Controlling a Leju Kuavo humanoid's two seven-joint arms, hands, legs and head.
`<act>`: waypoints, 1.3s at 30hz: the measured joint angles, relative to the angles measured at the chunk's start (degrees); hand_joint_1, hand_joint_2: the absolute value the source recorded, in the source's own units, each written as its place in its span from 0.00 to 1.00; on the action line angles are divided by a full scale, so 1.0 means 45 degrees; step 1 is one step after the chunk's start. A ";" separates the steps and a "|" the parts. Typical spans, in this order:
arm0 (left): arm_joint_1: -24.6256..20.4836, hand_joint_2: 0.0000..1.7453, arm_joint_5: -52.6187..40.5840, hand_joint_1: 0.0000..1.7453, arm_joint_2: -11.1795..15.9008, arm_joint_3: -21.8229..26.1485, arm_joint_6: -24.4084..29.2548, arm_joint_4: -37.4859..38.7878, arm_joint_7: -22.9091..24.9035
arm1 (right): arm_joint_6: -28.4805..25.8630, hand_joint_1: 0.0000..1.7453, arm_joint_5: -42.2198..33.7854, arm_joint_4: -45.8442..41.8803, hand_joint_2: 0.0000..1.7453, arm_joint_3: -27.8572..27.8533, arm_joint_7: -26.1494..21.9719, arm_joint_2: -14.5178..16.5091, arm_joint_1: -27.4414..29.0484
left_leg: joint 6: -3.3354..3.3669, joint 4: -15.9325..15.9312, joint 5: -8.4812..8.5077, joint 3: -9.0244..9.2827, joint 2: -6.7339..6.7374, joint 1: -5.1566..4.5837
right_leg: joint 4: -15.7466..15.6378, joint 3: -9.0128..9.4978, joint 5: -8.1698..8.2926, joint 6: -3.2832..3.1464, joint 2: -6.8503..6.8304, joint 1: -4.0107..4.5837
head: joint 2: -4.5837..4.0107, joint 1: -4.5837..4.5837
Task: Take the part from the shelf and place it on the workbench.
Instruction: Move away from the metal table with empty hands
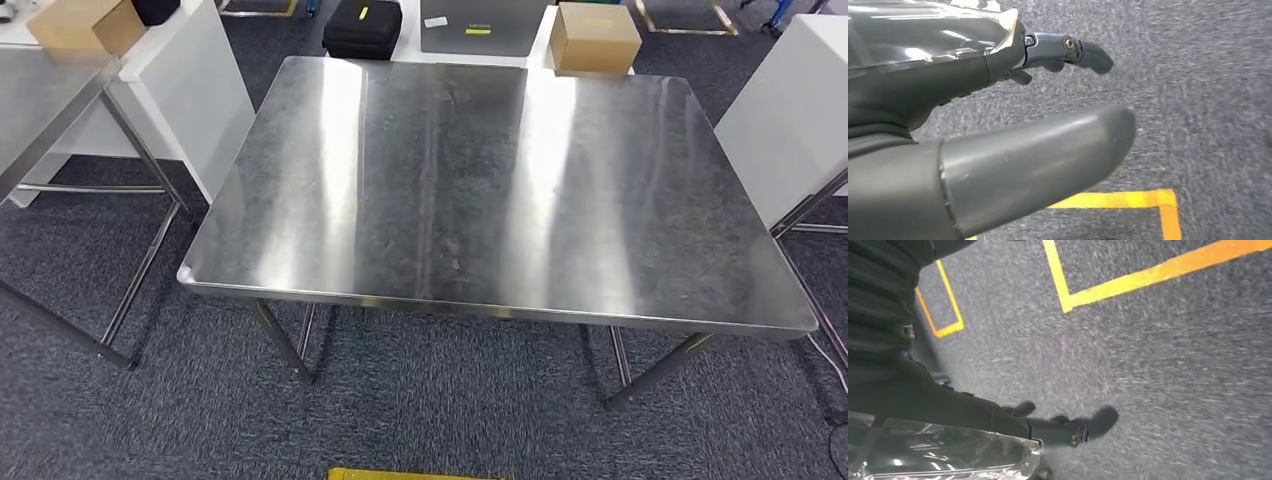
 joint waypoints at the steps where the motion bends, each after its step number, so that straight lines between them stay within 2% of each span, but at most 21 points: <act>1: 0.0001 0.00 0.0001 0.00 0.0011 0.0001 0.0000 0.0000 -0.0015 | 0.0000 0.00 0.0000 0.0004 1.00 0.0000 -0.0011 0.0012 0.0008 | -0.0079 0.0017 0.0021 -0.0018 -0.0004 0.0007 | -0.0063 -0.0070 0.0036 -0.0156 -0.0005 -0.0066 | 0.0000 -0.0002; 2: 0.0013 0.00 0.0005 0.00 0.0021 0.0001 0.0002 0.0001 -0.0025 | 0.0000 0.00 0.0000 0.0009 1.00 0.0000 -0.0019 0.0026 0.0005 | -0.0181 0.0080 -0.0054 -0.0080 -0.0018 0.0032 | -0.0085 -0.0101 0.0083 -0.0308 -0.0009 -0.0112 | 0.0000 -0.0013; 4: 0.0045 0.00 0.0018 0.00 0.0044 0.0004 0.0004 0.0004 -0.0047 | 0.0000 0.00 0.0001 0.0018 1.00 -0.0001 -0.0034 0.0043 0.0027 | -0.0418 0.0183 -0.0805 -0.0149 -0.0039 0.0078 | -0.0085 -0.0203 0.0137 -0.0480 -0.0016 -0.0147 | 0.0001 -0.0067; 6: 0.0053 0.00 0.0033 0.00 0.0053 0.0004 0.0012 0.0005 -0.0072 | 0.0002 0.00 0.0007 0.0023 1.00 -0.0004 -0.0044 0.0045 0.0072 | -0.0283 0.0237 -0.1577 -0.0155 -0.0057 0.0086 | -0.0058 -0.0282 0.0155 -0.0465 -0.0011 -0.0051 | 0.0001 -0.0103; 7: 0.0052 0.00 0.0038 0.00 0.0060 0.0004 0.0018 0.0005 -0.0080 | 0.0004 0.00 0.0010 0.0025 1.00 -0.0005 -0.0045 0.0053 0.0090 | -0.0060 0.0245 -0.1489 -0.0165 -0.0061 0.0077 | -0.0068 -0.0288 0.0214 -0.0453 -0.0006 -0.0052 | 0.0001 -0.0100; 8: 0.0055 0.00 0.0039 0.00 0.0067 0.0004 0.0029 0.0005 -0.0088 | 0.0005 0.00 0.0015 0.0028 1.00 -0.0005 -0.0046 0.0060 0.0094 | 0.0159 0.0146 -0.0994 -0.0156 -0.0073 0.0076 | -0.0067 -0.0292 0.0249 -0.0448 -0.0003 -0.0020 | 0.0001 -0.0101; 9: 0.0049 0.00 0.0039 0.00 0.0073 0.0004 0.0035 0.0006 -0.0089 | 0.0004 0.00 0.0016 0.0030 1.00 -0.0005 -0.0046 0.0063 0.0092 | 0.0225 0.0049 -0.0481 -0.0148 -0.0077 0.0094 | -0.0061 -0.0299 0.0266 -0.0467 0.0000 0.0011 | 0.0001 -0.0105; 11: 0.0034 0.00 0.0039 0.00 0.0079 0.0004 0.0043 0.0007 -0.0100 | 0.0004 0.00 0.0018 0.0033 1.00 -0.0005 -0.0046 0.0057 0.0088 | -0.0008 -0.0128 0.0290 -0.0141 -0.0075 0.0157 | -0.0042 -0.0312 0.0269 -0.0470 -0.0004 0.0060 | 0.0001 -0.0096; 13: 0.0033 0.00 0.0039 0.00 0.0076 0.0004 0.0043 0.0008 -0.0112 | 0.0005 0.00 0.0019 0.0034 1.00 -0.0005 -0.0046 0.0041 0.0080 | -0.0268 -0.0169 0.0348 -0.0145 -0.0068 0.0190 | -0.0030 -0.0325 0.0265 -0.0470 -0.0011 0.0067 | 0.0001 -0.0094; 17: 0.0031 0.00 0.0046 0.00 0.0090 0.0004 0.0045 0.0008 -0.0132 | 0.0007 0.00 0.0022 0.0036 1.00 -0.0005 -0.0046 0.0052 0.0072 | -0.0279 -0.0144 0.0287 -0.0169 -0.0072 0.0180 | -0.0050 -0.0324 0.0248 -0.0438 -0.0011 0.0019 | 0.0001 -0.0096; 19: 0.0027 0.00 0.0058 0.00 0.0120 0.0004 0.0047 0.0008 -0.0146 | 0.0013 0.00 0.0032 0.0041 1.00 -0.0005 -0.0049 0.0069 0.0067 | -0.0193 -0.0154 0.0220 -0.0156 -0.0080 0.0150 | -0.0124 -0.0278 0.0237 -0.0368 -0.0011 -0.0052 | 0.0001 -0.0101; 22: 0.0023 0.00 0.0073 0.00 0.0111 0.0004 0.0053 0.0010 -0.0169 | 0.0030 0.00 0.0060 0.0045 1.00 -0.0005 -0.0051 0.0036 0.0051 | 0.0086 -0.0793 0.0436 0.0231 -0.0053 0.0276 | 0.0134 -0.0282 0.0016 -0.0336 -0.0012 0.0041 | 0.0001 -0.0099; 25: 0.0002 0.00 0.0073 0.00 0.0092 0.0004 0.0057 0.0010 -0.0183 | 0.0087 0.00 0.0073 0.0050 1.00 -0.0001 -0.0033 -0.0002 0.0041 | 0.0194 -0.1113 0.0611 0.0365 0.0003 0.0380 | 0.2172 -0.1286 -0.1055 -0.0413 -0.0009 -0.0062 | 0.0001 -0.0070; 27: 0.0002 0.00 0.0073 0.00 0.0086 0.0004 0.0057 0.0010 -0.0186 | 0.0109 0.00 0.0070 0.0052 1.00 0.0000 -0.0008 -0.0018 0.0049 | 0.0131 -0.1106 0.0632 0.0289 0.0004 0.0425 | 0.3312 -0.1887 -0.1489 -0.0299 -0.0012 -0.0204 | 0.0001 -0.0071; 28: 0.0007 0.00 0.0073 0.00 0.0083 0.0004 0.0057 0.0010 -0.0187 | 0.0112 0.00 0.0069 0.0053 1.00 -0.0001 0.0002 -0.0030 0.0052 | 0.0075 -0.1095 0.0649 0.0247 0.0003 0.0462 | 0.3417 -0.1949 -0.1473 -0.0172 -0.0015 -0.0285 | 0.0001 -0.0071; 29: 0.0014 0.00 0.0073 0.00 0.0076 0.0004 0.0057 0.0010 -0.0187 | 0.0112 0.00 0.0064 0.0053 1.00 -0.0001 0.0010 -0.0044 0.0054 | -0.0006 -0.1060 0.0664 0.0195 0.0000 0.0518 | 0.3127 -0.1806 -0.1298 -0.0001 -0.0019 -0.0376 | 0.0000 -0.0072; 32: 0.0031 0.00 0.0074 0.00 0.0087 0.0007 0.0060 0.0010 -0.0195 | 0.0121 0.00 0.0050 0.0066 1.00 -0.0002 0.0026 -0.0053 0.0037 | -0.0461 -0.0553 0.0567 -0.0127 -0.0004 0.0721 | 0.0851 -0.0709 -0.0305 0.0616 -0.0113 -0.0665 | -0.0001 -0.0017; 33: 0.0034 0.00 0.0075 0.00 0.0108 0.0008 0.0062 0.0008 -0.0206 | 0.0129 0.00 0.0049 0.0074 1.00 -0.0002 0.0027 -0.0040 0.0023 | -0.0633 -0.0313 0.0458 -0.0231 0.0002 0.0738 | 0.0423 -0.0526 -0.0089 0.0625 -0.0156 -0.0682 | -0.0001 -0.0005; 35: 0.0036 0.00 0.0078 0.00 0.0149 0.0008 0.0067 0.0005 -0.0239 | 0.0142 0.00 0.0043 0.0094 1.00 -0.0002 0.0027 -0.0006 0.0009 | -0.0853 -0.0067 0.0283 -0.0282 0.0033 0.0746 | 0.0444 -0.0567 0.0013 0.0338 -0.0200 -0.0635 | -0.0006 -0.0059; 37: 0.0039 0.00 0.0078 0.00 0.0141 0.0009 0.0067 0.0007 -0.0259 | 0.0141 0.00 0.0036 0.0092 1.00 -0.0005 0.0027 -0.0017 0.0017 | -0.0924 -0.0021 0.0210 -0.0238 0.0070 0.0847 | 0.0499 -0.0569 0.0068 0.0017 -0.0190 -0.0641 | -0.0006 -0.0173; 39: 0.0058 0.00 0.0078 0.00 0.0141 0.0009 0.0067 0.0010 -0.0262 | 0.0141 0.00 0.0039 0.0092 1.00 -0.0005 0.0027 -0.0013 0.0012 | -0.0974 0.0623 -0.0414 -0.0454 0.0078 0.0913 | 0.0502 -0.0622 0.0175 -0.0171 -0.0195 -0.0607 | -0.0006 -0.0197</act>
